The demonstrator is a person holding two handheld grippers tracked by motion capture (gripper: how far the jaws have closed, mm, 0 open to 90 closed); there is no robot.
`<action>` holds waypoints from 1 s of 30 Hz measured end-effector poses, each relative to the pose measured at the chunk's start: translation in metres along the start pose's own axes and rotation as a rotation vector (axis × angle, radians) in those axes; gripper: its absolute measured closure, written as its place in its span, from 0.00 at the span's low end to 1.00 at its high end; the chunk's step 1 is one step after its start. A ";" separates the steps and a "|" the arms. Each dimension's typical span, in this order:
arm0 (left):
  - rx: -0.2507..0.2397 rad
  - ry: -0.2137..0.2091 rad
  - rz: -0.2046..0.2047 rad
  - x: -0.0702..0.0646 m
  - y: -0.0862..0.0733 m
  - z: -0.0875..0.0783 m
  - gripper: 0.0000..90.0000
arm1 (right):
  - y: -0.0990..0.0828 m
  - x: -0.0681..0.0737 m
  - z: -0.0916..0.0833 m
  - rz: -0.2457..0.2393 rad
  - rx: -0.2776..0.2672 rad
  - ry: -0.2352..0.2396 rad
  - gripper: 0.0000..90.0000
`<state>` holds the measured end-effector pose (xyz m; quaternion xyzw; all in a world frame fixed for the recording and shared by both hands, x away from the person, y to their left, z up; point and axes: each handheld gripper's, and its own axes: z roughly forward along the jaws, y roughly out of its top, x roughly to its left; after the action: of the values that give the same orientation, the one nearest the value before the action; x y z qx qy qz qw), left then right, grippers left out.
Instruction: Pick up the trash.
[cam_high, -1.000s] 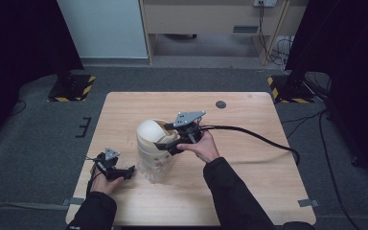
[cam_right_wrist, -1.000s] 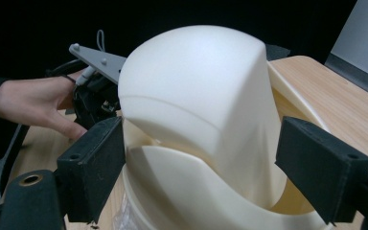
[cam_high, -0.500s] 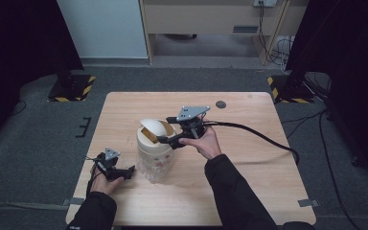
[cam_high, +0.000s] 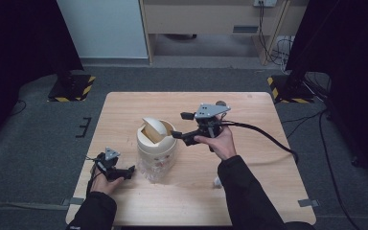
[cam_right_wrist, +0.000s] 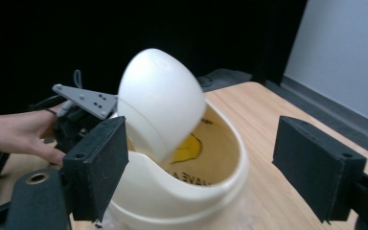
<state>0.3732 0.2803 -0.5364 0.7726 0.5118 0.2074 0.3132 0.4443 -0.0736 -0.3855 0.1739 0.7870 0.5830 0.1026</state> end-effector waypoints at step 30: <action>0.000 0.000 0.000 0.000 0.000 0.000 0.00 | -0.080 -0.022 -0.106 0.118 0.138 -0.297 0.29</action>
<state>0.3732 0.2803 -0.5364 0.7725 0.5119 0.2075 0.3133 0.4135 -0.1962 -0.4315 0.3106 0.7897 0.5006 0.1713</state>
